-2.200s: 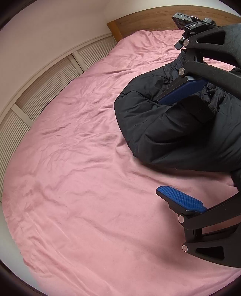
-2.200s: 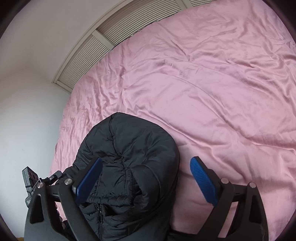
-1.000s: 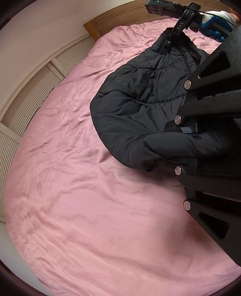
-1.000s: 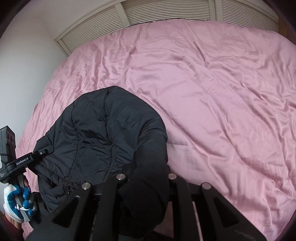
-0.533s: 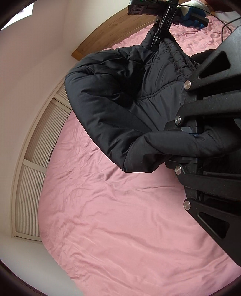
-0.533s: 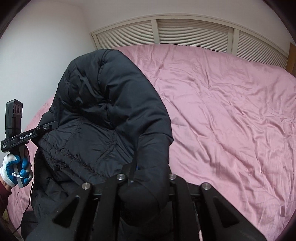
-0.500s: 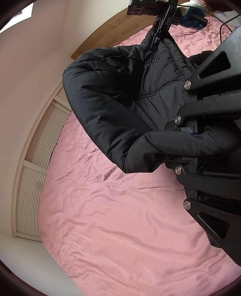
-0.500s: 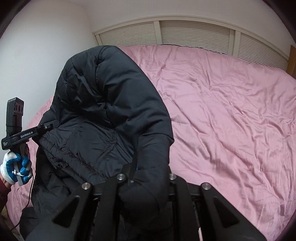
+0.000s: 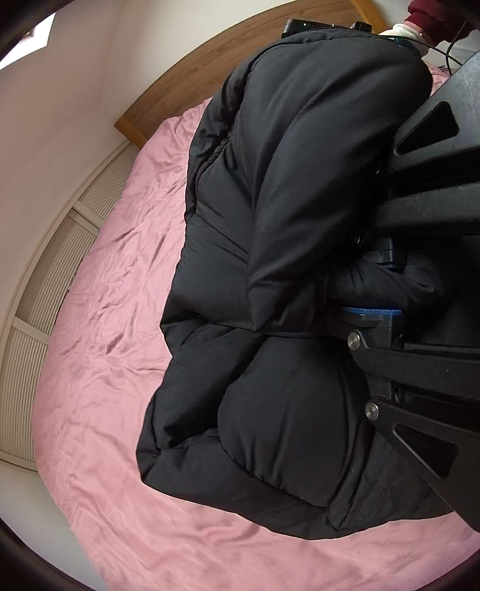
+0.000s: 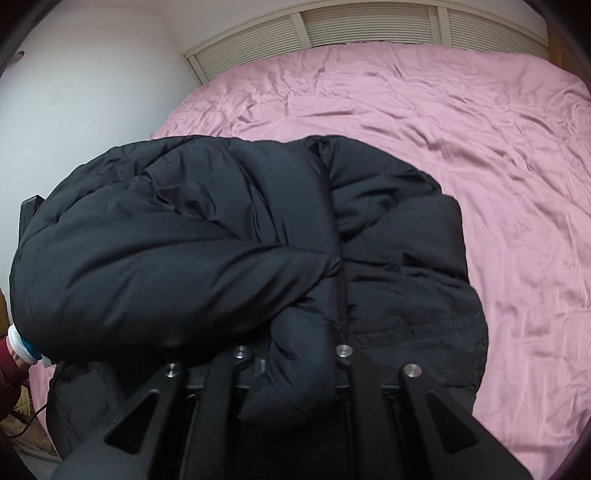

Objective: Fold large clothes

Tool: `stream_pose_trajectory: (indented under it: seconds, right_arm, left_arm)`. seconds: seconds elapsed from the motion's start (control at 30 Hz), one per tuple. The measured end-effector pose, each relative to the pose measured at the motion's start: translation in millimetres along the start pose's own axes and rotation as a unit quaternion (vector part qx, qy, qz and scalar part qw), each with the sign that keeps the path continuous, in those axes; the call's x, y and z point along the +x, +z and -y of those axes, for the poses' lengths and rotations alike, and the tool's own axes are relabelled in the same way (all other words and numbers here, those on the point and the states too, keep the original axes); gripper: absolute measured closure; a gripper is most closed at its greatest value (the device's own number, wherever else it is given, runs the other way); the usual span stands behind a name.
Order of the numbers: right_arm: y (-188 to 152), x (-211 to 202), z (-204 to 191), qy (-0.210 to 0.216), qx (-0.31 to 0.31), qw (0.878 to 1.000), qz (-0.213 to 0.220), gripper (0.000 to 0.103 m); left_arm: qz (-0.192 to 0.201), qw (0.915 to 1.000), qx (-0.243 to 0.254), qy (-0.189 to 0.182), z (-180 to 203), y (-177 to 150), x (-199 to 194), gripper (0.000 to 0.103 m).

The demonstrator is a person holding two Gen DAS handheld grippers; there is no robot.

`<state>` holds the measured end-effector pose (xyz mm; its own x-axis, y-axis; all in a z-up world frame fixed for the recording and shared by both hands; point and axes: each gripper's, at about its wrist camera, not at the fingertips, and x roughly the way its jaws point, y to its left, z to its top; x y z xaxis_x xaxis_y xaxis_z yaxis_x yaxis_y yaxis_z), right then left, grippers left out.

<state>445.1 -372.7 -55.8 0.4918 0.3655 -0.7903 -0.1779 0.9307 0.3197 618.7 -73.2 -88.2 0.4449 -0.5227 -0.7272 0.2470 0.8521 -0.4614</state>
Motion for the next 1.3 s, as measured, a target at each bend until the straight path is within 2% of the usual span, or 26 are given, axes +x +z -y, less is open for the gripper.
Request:
stream_pose_trajectory:
  seconds: [0.23,0.4,0.63,0.87,0.97,1.03,1.13,1.2,1.3]
  right_arm:
    - [-1.6,7.4,8.6,-0.01,0.024,1.0,0.004,0.09]
    - [3.6,-5.9,-1.3,-0.013,0.023,1.0,0.009,0.085]
    - [8.2,-23.4,-10.9,-0.015,0.015,1.0,0.013,0.069]
    - [3.8,-32.7,-8.9,-0.028,0.018,0.999,0.013,0.06]
    - [-3.8,-40.2,-5.1,-0.03,0.023,0.999,0.015,0.057]
    - [-8.1,-44.4,-1.2,-0.032,0.028,0.999,0.014,0.056]
    - [-11.2,-52.8,2.2,-0.037,0.032,0.999,0.017,0.056]
    - [-10.6,-62.3,2.4,-0.042,0.035,0.998,0.028,0.056]
    - [1.0,-86.3,-1.4,-0.039,0.046,0.995,0.075,0.056]
  left_arm:
    - [0.002,0.9998,0.003,0.02,6.9,-1.9,4.9,0.086]
    - [0.005,0.9995,0.012,0.027,11.1,-4.2,-2.8,0.084]
    - [0.008,0.9995,0.01,0.027,15.5,-4.5,-9.4,0.08]
    - [0.011,0.9994,0.011,0.031,15.3,-6.3,-11.4,0.078]
    - [0.011,0.9993,0.013,0.035,14.3,-11.6,-15.7,0.071]
    - [0.01,0.9992,0.011,0.037,13.0,-13.1,-17.2,0.061]
    - [0.007,0.9992,0.006,0.038,9.6,-16.2,-18.5,0.056]
    - [0.005,0.9991,0.011,0.041,9.0,-17.6,-17.8,0.056]
    - [0.003,0.9987,0.019,0.048,11.4,-16.4,-12.8,0.058]
